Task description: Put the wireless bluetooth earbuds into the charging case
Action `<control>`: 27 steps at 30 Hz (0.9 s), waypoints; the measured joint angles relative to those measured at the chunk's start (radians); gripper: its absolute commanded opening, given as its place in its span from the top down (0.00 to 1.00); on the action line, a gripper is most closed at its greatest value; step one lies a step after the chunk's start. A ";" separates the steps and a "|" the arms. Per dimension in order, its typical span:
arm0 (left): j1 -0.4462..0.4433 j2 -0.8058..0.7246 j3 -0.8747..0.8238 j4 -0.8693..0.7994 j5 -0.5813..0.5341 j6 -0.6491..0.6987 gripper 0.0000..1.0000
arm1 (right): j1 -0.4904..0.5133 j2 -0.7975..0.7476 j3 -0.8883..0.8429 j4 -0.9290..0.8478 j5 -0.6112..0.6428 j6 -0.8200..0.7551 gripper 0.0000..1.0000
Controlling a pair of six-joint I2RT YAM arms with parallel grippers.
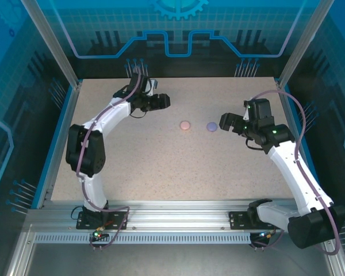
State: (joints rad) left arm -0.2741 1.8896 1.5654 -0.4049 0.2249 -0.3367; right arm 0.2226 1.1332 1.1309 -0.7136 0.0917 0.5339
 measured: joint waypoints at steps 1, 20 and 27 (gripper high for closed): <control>0.000 -0.035 -0.037 0.019 -0.014 0.009 0.01 | -0.001 0.005 0.002 0.000 0.013 -0.008 0.00; -0.004 -0.652 -0.868 0.751 -0.274 0.246 0.01 | -0.040 0.081 -0.273 0.373 0.448 -0.102 0.00; -0.003 -0.681 -1.011 0.859 -0.407 0.321 0.01 | -0.041 0.152 -0.342 0.520 0.531 -0.195 0.00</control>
State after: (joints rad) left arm -0.2775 1.2083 0.5549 0.4545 -0.1825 -0.0158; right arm 0.1814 1.2854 0.7891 -0.1932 0.6228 0.3389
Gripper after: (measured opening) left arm 0.988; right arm 0.999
